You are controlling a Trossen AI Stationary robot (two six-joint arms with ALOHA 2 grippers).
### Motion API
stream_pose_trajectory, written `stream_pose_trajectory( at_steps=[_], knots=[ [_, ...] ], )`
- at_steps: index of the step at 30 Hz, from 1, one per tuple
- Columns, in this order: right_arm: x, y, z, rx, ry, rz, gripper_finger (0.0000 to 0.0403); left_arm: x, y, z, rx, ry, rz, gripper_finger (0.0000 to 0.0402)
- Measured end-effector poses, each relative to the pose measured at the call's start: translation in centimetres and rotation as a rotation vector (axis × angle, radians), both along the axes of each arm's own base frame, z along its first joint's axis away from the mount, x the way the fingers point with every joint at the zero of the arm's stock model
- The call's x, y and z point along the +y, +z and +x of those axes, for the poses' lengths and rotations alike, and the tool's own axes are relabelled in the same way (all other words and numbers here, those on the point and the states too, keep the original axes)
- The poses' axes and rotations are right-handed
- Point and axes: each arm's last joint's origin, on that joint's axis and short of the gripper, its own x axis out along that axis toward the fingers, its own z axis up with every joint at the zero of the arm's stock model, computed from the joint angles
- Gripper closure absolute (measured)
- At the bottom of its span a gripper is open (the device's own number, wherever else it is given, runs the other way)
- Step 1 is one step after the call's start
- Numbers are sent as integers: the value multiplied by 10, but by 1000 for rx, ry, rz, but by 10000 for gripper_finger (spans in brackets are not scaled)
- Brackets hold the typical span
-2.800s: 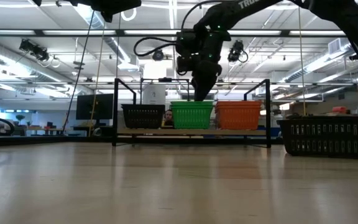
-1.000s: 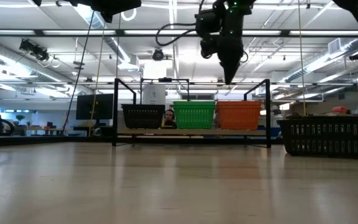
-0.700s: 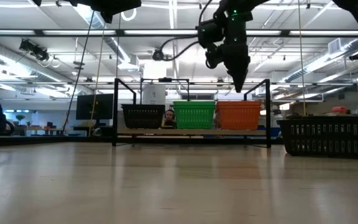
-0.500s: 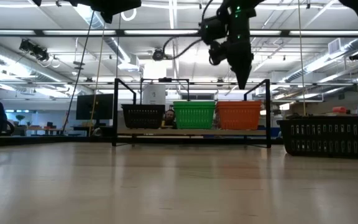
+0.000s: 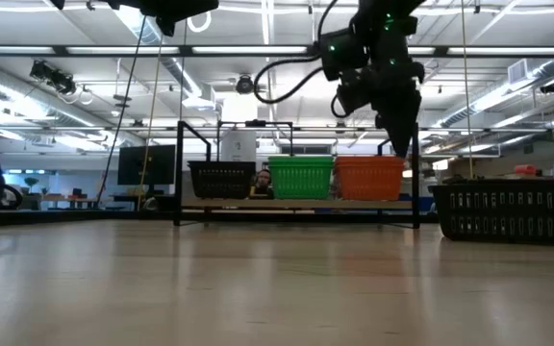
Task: Stack baskets on shelf by color
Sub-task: Adjust the stacked orange bins on the shelf, then stack the black bin on the black bin on the shelf
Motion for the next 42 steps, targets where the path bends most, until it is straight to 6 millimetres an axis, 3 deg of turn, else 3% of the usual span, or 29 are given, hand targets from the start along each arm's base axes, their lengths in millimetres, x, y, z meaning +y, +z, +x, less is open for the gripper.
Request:
stream_pose_trajectory(
  at_steps=[5,16,30,36,42],
  knots=[
    [-2,-15,-4,-9,-4,-6,284,0,0,0,-2,-2,-2,311],
    [-12,-14,-5,29,-27,-176,284,0,1,0,-11,-3,13,310],
    [6,-13,-1,60,23,-268,284,0,1,0,-10,-3,13,313],
    [21,18,-3,-61,53,-289,284,0,1,0,-10,-4,14,317],
    [57,51,-18,-197,182,-152,284,0,1,0,-9,-4,14,317]
  ],
)
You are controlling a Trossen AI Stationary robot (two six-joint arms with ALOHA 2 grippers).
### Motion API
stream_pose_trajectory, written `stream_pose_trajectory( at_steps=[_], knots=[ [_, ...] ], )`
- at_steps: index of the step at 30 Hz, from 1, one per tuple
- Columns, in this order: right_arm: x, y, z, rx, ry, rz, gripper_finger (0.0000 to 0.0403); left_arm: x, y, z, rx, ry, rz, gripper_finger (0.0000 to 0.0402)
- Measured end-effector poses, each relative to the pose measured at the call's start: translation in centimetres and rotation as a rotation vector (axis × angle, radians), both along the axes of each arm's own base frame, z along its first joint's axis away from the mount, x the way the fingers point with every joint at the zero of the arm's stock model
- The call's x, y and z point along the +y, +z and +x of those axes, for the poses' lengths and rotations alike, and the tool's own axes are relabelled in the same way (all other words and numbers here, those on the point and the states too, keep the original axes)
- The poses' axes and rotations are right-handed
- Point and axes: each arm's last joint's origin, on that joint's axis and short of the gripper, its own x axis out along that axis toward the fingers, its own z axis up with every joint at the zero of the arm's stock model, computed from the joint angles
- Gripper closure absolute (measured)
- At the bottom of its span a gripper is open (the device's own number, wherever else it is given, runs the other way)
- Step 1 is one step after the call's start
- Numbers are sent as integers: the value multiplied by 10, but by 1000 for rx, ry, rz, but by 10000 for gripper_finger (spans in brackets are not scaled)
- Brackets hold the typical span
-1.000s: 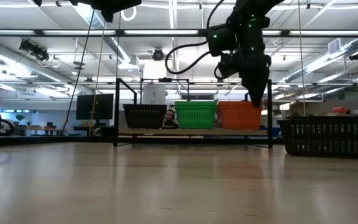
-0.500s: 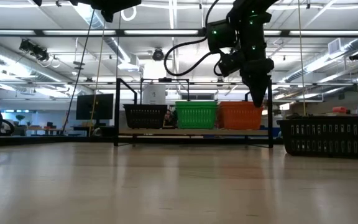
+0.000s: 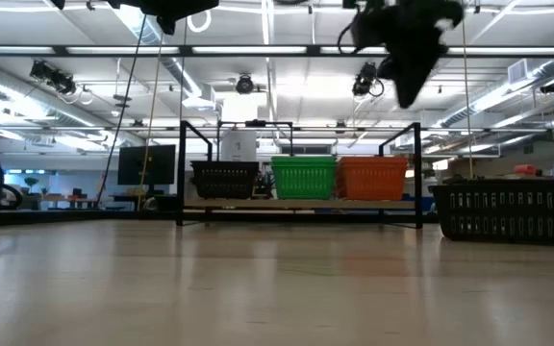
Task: Stack baskets on shelf by color
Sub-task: Stack the black bin on the black bin on the shelf
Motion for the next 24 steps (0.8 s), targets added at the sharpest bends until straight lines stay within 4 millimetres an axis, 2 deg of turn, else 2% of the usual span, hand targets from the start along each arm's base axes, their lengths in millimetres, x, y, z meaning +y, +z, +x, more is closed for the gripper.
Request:
stream_pose_trajectory(
  at_steps=[6,10,16,19,24],
  knots=[
    [41,7,-27,191,153,49,284,0,-1,0,10,0,-6,313],
    [69,0,-41,276,225,89,287,0,-2,0,16,0,-9,317],
    [105,-28,-58,412,370,111,293,0,-2,0,21,0,-32,317],
    [115,-47,-66,459,416,87,293,0,-3,0,26,0,-39,313],
    [128,-70,-70,433,453,75,293,0,-5,0,44,1,-50,315]
  ],
)
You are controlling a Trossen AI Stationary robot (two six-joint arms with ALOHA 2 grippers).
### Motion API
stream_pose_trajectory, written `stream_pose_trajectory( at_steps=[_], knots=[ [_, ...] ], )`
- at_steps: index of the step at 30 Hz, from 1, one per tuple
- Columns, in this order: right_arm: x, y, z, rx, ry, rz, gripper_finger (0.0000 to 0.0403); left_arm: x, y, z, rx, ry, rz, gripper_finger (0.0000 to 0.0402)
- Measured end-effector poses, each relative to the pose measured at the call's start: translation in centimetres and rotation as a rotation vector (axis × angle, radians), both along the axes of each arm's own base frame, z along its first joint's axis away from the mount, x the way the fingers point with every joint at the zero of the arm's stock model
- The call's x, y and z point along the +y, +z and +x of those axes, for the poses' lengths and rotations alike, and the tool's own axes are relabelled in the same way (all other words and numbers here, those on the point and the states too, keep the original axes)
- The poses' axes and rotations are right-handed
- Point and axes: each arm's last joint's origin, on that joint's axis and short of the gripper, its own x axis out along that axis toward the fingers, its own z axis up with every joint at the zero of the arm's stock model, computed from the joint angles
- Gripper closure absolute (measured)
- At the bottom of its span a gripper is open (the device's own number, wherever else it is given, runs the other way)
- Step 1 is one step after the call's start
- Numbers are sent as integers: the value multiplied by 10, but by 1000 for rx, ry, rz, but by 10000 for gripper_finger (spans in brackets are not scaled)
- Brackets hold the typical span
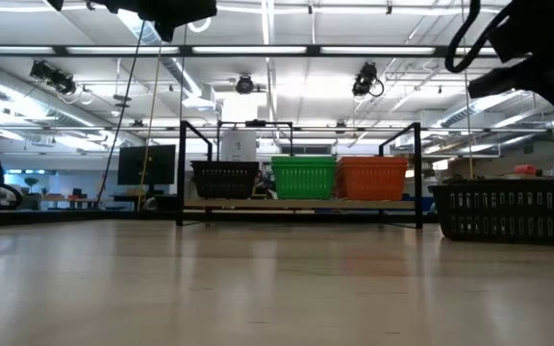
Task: Stack baskets on shelf by color
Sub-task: Stack the black bin on the black bin on the shelf
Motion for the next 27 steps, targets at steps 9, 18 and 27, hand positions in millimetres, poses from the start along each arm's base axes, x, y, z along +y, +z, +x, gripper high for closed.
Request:
stream_pose_trajectory(
  at_steps=[9,18,27],
  knots=[
    [14,-21,-10,-23,125,-27,248,0,-2,0,20,2,-17,315],
    [14,-45,-14,-69,168,-51,216,0,-6,-1,60,2,-22,321],
    [14,-59,-15,-103,162,-34,244,0,-6,-1,57,2,-22,323]
  ],
)
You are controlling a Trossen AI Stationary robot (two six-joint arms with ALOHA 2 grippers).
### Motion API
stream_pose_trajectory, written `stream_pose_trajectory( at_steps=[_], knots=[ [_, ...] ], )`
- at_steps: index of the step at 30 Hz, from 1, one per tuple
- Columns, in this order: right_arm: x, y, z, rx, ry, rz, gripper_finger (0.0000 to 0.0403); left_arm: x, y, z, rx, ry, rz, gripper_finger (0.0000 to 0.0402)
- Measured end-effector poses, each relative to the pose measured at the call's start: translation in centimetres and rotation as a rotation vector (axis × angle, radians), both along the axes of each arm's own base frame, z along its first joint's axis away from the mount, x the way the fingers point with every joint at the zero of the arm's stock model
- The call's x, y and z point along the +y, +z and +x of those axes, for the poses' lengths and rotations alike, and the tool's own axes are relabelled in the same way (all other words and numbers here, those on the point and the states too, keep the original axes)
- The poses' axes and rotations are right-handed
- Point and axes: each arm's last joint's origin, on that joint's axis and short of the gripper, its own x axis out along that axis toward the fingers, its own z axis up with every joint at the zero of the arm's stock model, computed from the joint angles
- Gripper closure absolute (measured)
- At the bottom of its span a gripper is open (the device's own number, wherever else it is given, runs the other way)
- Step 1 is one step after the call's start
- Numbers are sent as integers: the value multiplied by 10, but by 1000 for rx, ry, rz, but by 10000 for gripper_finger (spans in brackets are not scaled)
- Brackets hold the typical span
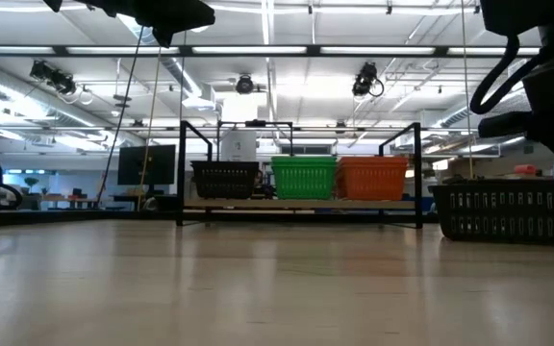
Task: Stack baskets on shelf by color
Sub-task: Stack the black bin on the black bin on the shelf
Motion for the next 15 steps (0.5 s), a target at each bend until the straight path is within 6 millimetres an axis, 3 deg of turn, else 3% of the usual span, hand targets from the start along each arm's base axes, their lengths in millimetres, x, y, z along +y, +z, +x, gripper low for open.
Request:
stream_pose_trajectory(
  at_steps=[9,15],
  knots=[
    [4,-10,13,-185,-10,30,318,0,0,0,-2,0,0,320],
    [20,12,53,-581,68,109,379,0,0,0,-4,0,0,323]
  ],
)
